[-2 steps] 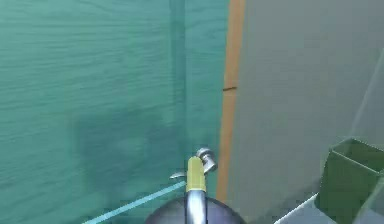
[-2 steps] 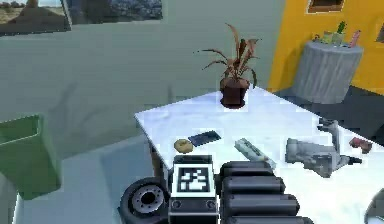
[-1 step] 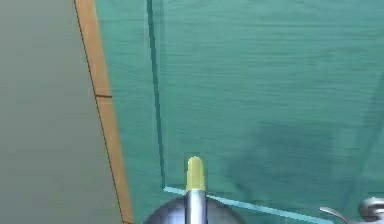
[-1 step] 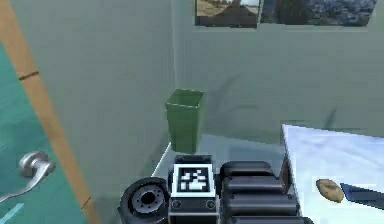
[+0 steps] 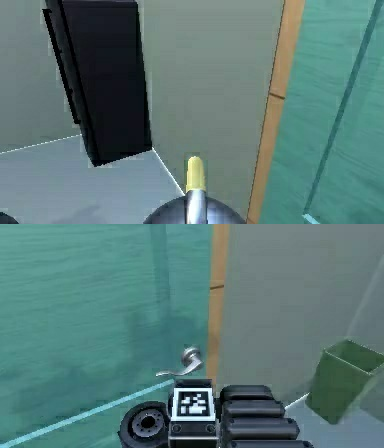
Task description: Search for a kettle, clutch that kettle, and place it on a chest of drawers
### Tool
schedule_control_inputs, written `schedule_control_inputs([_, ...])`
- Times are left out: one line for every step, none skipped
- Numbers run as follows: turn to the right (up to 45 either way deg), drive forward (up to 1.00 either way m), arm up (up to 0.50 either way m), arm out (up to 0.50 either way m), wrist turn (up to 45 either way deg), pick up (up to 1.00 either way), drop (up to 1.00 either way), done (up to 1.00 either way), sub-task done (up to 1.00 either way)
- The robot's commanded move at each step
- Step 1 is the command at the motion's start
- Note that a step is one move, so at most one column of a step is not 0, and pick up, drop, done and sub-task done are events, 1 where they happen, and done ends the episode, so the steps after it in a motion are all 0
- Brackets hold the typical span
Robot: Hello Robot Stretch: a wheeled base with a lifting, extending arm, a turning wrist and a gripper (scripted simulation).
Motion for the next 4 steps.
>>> schedule_control_inputs([-36.0, 0.0, 0.0, 0.0, 0.0, 0.0, 0.0, 0.0, 0.0])
schedule_control_inputs([0.0, 0.7, 0.0, 0.0, 0.0, 0.0, 0.0, 0.0, 0.0])
schedule_control_inputs([0.0, 0.95, 0.0, 0.0, 0.0, 0.0, 0.0, 0.0, 0.0])
schedule_control_inputs([-33.0, 0.0, 0.0, 0.0, 0.0, 0.0, 0.0, 0.0, 0.0])
